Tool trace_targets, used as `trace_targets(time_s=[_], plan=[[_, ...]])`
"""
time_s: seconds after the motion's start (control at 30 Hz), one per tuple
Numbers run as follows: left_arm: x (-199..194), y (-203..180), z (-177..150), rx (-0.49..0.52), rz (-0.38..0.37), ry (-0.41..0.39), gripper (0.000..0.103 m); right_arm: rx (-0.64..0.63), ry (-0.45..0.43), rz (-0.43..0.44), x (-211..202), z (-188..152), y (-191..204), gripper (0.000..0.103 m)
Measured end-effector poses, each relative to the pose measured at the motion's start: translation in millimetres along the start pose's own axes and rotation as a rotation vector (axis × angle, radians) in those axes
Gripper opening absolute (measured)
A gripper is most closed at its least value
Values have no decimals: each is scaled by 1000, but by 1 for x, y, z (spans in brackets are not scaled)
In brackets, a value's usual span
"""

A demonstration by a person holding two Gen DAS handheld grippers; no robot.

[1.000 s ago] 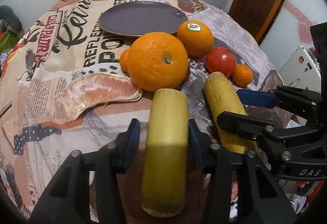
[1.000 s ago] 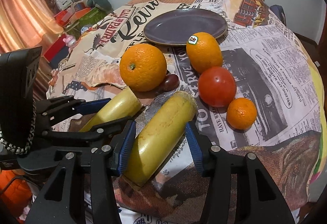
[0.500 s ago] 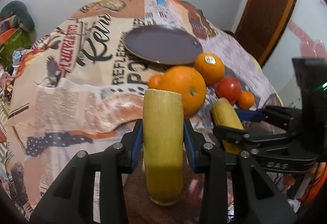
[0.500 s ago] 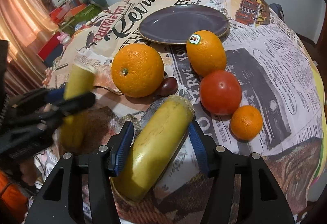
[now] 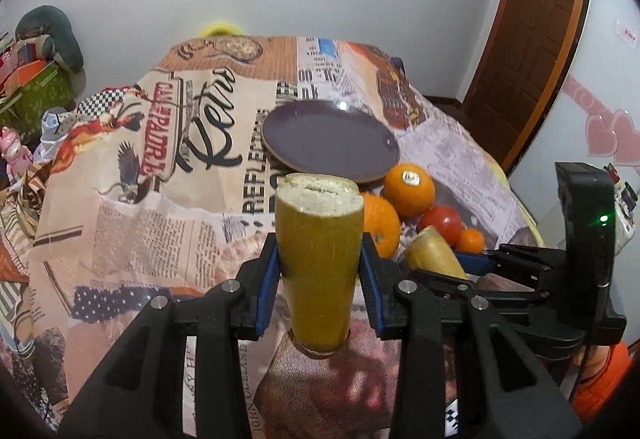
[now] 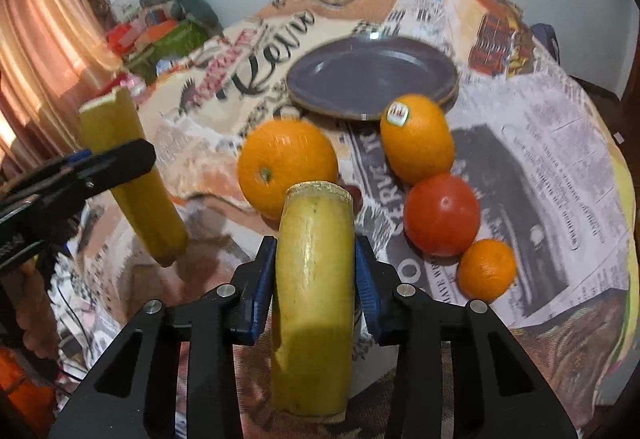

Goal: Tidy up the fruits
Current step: 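Lift both yellow cylinders and carry them over the grey plate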

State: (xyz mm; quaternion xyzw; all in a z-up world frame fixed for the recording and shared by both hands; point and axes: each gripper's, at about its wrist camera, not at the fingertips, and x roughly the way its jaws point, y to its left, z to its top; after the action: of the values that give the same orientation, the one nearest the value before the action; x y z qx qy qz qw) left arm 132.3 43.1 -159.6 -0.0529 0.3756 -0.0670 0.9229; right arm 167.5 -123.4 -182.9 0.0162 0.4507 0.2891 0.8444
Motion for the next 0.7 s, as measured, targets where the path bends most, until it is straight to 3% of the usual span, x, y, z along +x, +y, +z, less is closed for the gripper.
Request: trace_targets(time_s=[0.17,0.7], plan=[[-12,-3,11,-8,3,-44,37,20,-94,-1,-30,10,-3,34],[-31,-9,40,0,28,-143,37,8,-281,-22,-87,46,-9,34]])
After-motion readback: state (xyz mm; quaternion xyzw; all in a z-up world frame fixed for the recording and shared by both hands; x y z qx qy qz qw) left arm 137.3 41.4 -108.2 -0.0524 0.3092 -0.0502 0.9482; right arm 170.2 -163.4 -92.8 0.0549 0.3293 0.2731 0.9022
